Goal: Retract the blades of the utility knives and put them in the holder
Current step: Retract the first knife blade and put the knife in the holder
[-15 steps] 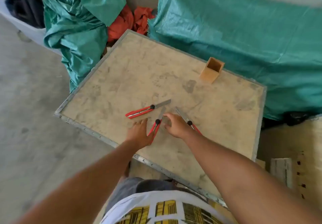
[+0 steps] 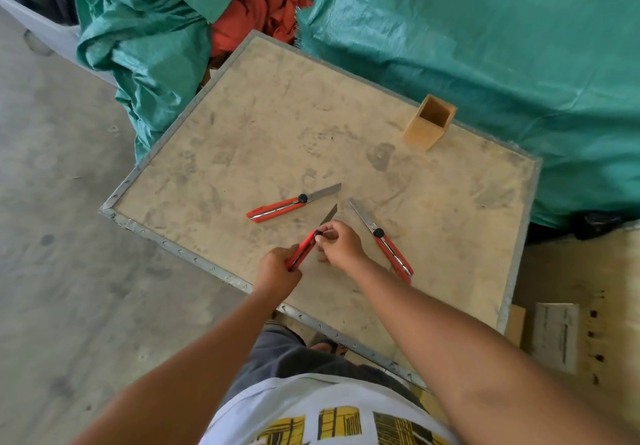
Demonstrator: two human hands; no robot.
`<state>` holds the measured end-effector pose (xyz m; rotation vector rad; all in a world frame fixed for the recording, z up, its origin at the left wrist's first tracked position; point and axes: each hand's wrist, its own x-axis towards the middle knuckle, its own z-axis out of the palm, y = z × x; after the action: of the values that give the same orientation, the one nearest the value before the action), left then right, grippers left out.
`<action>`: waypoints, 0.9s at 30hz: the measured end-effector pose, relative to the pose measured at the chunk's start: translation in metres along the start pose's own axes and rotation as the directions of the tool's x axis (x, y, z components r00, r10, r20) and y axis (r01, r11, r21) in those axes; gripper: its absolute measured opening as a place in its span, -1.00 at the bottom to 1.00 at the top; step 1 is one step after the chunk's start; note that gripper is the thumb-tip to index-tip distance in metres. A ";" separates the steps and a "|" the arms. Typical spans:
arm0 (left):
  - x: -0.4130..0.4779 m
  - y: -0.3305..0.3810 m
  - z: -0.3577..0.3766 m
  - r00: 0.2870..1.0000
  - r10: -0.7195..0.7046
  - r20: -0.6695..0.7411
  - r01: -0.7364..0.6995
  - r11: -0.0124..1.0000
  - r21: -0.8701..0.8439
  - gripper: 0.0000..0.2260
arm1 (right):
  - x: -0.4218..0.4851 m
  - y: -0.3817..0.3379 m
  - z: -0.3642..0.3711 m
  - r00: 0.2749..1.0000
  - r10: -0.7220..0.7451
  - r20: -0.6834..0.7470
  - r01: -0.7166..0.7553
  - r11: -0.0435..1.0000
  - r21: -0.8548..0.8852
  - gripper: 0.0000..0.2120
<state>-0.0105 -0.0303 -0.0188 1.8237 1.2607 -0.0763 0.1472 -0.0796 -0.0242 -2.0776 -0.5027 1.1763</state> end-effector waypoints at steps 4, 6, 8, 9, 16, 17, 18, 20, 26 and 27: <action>0.000 0.013 -0.021 0.989 0.076 0.126 -0.059 0.990 -0.131 -0.51 | -0.014 -0.009 -0.010 0.996 -0.013 -0.089 0.027 0.987 0.156 -0.84; 0.003 0.024 -0.034 0.969 0.149 0.199 -0.101 0.967 -0.233 -0.51 | -0.020 -0.018 -0.020 0.990 -0.013 -0.143 0.048 0.969 0.242 -0.85; 0.008 0.035 -0.047 0.939 0.221 0.263 -0.141 0.946 -0.292 -0.49 | -0.029 -0.030 -0.030 0.985 0.021 -0.170 0.043 0.930 0.364 -0.86; 0.010 0.040 -0.053 0.925 0.253 0.285 -0.160 0.937 -0.311 -0.47 | -0.034 -0.036 -0.034 0.983 0.024 -0.182 0.054 0.910 0.410 -0.86; 0.026 0.071 -0.094 0.790 0.434 0.432 -0.348 0.899 -0.267 -0.37 | -0.041 -0.085 -0.062 0.947 -0.100 -0.306 0.211 0.911 0.355 -0.81; 0.027 0.074 -0.100 0.776 0.453 0.439 -0.356 0.889 -0.288 -0.36 | -0.042 -0.090 -0.064 0.942 -0.118 -0.313 0.226 0.915 0.335 -0.81; 0.029 0.076 -0.104 0.764 0.472 0.440 -0.360 0.878 -0.315 -0.36 | -0.042 -0.095 -0.065 0.938 -0.128 -0.323 0.237 0.916 0.324 -0.80; 0.032 0.079 -0.113 0.740 0.504 0.445 -0.373 0.859 -0.352 -0.34 | -0.044 -0.102 -0.066 0.926 -0.143 -0.349 0.260 0.912 0.316 -0.80; 0.044 0.083 -0.123 0.712 0.542 0.447 -0.396 0.835 -0.382 -0.27 | -0.045 -0.114 -0.069 0.910 -0.174 -0.378 0.281 0.926 0.251 -0.82; 0.044 0.086 -0.123 0.716 0.546 0.435 -0.391 0.830 -0.399 -0.31 | -0.045 -0.116 -0.071 0.911 -0.181 -0.371 0.283 0.928 0.242 -0.81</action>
<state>0.0269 0.0788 0.0868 1.6585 0.3587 -0.1058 0.1854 -0.0545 0.1119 -1.8506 -0.3734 0.6801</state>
